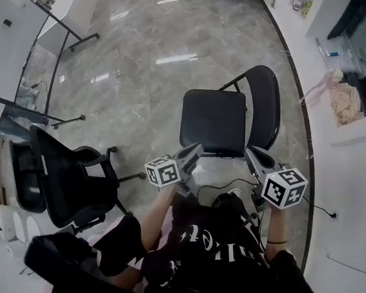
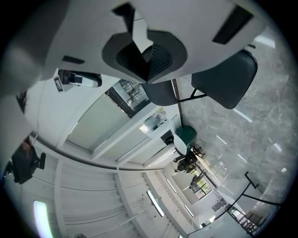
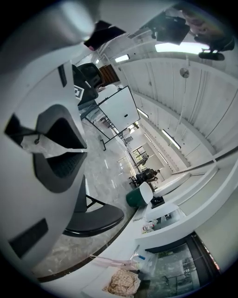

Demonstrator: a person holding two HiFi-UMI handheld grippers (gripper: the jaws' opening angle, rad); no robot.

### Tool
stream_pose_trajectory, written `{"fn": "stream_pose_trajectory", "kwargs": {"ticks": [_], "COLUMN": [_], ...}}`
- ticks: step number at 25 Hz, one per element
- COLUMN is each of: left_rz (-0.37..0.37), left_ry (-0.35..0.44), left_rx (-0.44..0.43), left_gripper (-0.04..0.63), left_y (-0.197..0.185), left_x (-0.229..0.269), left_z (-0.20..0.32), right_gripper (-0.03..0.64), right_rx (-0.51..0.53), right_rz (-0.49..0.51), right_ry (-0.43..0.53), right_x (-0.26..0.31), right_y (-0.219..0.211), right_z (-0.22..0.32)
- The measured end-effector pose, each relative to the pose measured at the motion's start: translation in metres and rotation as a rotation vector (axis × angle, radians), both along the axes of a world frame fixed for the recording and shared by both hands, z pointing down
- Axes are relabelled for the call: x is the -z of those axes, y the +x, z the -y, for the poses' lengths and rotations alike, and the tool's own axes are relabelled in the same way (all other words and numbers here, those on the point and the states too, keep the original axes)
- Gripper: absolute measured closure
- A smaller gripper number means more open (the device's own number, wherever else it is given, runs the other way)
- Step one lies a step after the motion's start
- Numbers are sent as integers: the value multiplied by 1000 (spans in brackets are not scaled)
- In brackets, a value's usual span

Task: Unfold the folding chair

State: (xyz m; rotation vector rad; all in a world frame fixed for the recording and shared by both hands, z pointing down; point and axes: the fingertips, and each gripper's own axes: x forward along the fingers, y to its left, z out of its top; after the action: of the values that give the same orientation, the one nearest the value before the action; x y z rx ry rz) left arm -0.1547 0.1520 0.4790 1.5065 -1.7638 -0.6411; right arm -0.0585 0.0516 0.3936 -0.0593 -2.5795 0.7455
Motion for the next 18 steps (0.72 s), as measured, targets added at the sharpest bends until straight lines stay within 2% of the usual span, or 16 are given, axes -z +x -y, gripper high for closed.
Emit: {"fn": "stream_pose_trajectory", "kwargs": {"ticks": [3, 6, 10, 12, 18], "left_rz": [46, 105, 208, 238, 160], "left_ry": [40, 50, -40, -80, -69], "left_rx": [-63, -152, -311, -357, -345], "left_gripper": [592, 592, 592, 592, 592], "left_y": [-19, -36, -61, -75, -106], "left_x": [23, 42, 37, 28, 14], "left_z": [-8, -39, -100, -132, -190], "right_gripper": [581, 581, 584, 586, 588], "right_rx": [-32, -61, -92, -110, -150], "right_rz": [-6, -3, -2, 6, -38], "right_ry": [2, -13, -2, 11, 28], "right_x": [4, 6, 7, 10, 1], "right_y": [-18, -47, -98, -118, -132], "right_z": [-31, -77, -137, -164, -230]}}
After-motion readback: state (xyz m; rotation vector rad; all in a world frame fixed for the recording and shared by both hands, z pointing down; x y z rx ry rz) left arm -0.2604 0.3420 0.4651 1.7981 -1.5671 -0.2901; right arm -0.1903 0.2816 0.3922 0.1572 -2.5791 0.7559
